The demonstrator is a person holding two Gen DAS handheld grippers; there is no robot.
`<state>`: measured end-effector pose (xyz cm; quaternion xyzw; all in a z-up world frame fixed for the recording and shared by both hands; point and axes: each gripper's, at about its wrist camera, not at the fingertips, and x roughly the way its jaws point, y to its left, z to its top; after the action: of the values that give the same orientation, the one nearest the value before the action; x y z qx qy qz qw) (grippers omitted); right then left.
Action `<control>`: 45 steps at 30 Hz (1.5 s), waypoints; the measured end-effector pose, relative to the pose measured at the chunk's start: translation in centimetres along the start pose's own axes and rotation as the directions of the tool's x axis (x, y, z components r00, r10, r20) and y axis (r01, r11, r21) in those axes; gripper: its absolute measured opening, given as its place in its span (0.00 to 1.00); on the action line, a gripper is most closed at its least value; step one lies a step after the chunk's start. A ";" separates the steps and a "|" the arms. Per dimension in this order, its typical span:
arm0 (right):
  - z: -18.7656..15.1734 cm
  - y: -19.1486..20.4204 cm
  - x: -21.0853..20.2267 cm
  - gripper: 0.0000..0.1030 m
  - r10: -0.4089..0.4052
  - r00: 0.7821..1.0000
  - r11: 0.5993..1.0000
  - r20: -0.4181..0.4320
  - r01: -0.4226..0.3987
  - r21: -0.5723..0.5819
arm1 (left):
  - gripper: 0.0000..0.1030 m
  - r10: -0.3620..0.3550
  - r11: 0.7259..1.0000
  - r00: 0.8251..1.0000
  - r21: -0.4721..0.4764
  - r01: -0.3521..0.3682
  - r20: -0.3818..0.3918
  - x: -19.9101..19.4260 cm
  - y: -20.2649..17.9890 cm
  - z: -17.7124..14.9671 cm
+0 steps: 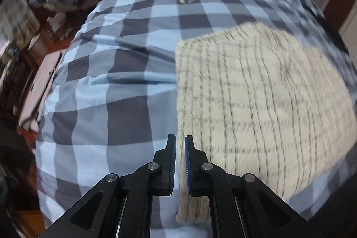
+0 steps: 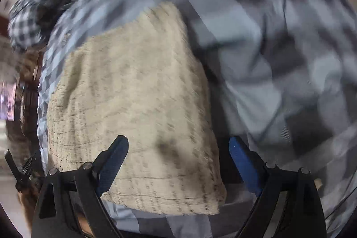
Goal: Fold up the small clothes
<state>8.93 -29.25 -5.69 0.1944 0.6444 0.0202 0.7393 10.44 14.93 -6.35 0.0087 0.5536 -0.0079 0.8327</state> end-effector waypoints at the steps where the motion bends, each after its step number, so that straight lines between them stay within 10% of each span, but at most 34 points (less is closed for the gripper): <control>1: -0.4 -0.3 0.1 0.87 0.008 1.000 1.000 0.003 -0.008 0.015 | 0.06 -0.017 0.999 1.000 -0.044 0.017 0.009 0.0 0.5 0.2; 13: -2.1 0.8 1.1 0.87 0.175 0.984 0.984 0.016 -0.176 0.036 | 0.06 -0.319 0.945 0.937 -0.116 0.305 -0.141 4.7 0.0 -0.4; 15: -2.4 2.0 0.4 0.70 0.154 0.987 0.986 0.043 -0.151 -0.064 | 0.06 -0.280 0.959 0.946 -0.097 0.267 -0.160 5.7 -0.3 -0.2; 17: -2.6 2.3 0.0 0.21 0.104 0.993 0.990 0.058 -0.098 -0.105 | 0.06 -0.277 0.958 0.945 -0.122 0.259 -0.175 6.9 -0.1 -0.1; 22: -2.6 0.5 -0.6 0.11 0.115 0.991 0.993 0.074 -0.113 -0.036 | 0.06 -0.151 0.982 0.971 -0.142 0.126 -0.184 9.0 0.1 -0.6; 24: -2.6 -0.8 -0.6 0.11 0.115 0.990 0.991 0.082 -0.120 0.061 | 0.06 0.055 0.996 0.980 -0.066 -0.068 -0.193 9.4 -0.4 -1.2; 25: -2.8 -2.1 -0.6 0.11 0.120 0.990 0.985 0.073 -0.128 0.115 | 0.06 0.266 0.963 0.941 0.005 -0.271 -0.208 10.1 -0.5 -1.8; 26: -2.9 -2.9 -0.5 0.11 0.122 0.990 0.980 0.065 -0.130 0.153 | 0.06 0.321 0.946 0.920 0.027 -0.324 -0.224 10.6 -0.3 -2.2; 30: -3.2 -2.2 -1.4 0.22 -0.002 0.999 0.990 0.041 -0.004 0.138 | 0.06 0.229 0.964 0.956 -0.096 -0.249 -0.186 8.2 1.2 -1.6; 32: -3.4 -1.5 -3.2 0.56 -0.128 0.988 0.983 0.081 0.115 0.142 | 0.06 0.217 0.962 0.969 -0.143 -0.233 -0.118 5.9 1.4 -0.8; 37: -4.1 3.6 -7.9 0.61 -0.335 0.883 0.940 0.329 0.335 0.056 | 0.06 0.038 0.998 0.998 -0.044 -0.036 0.049 3.1 -2.9 1.3; 40: -4.1 11.4 -4.6 0.67 -0.218 0.932 0.925 0.290 0.292 -0.242 | 0.06 -0.141 0.988 0.990 0.069 0.140 0.008 4.9 -6.8 1.3; 45: -6.0 23.2 3.9 0.67 -0.044 0.992 0.750 0.121 0.113 -0.651 | 0.06 -0.123 0.989 0.990 0.074 0.129 -0.071 8.8 -8.2 -0.5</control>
<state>8.99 -5.13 -2.66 -0.1038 0.5667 0.2044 0.7914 13.24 6.75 -14.70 0.0066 0.5797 -0.0820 0.8106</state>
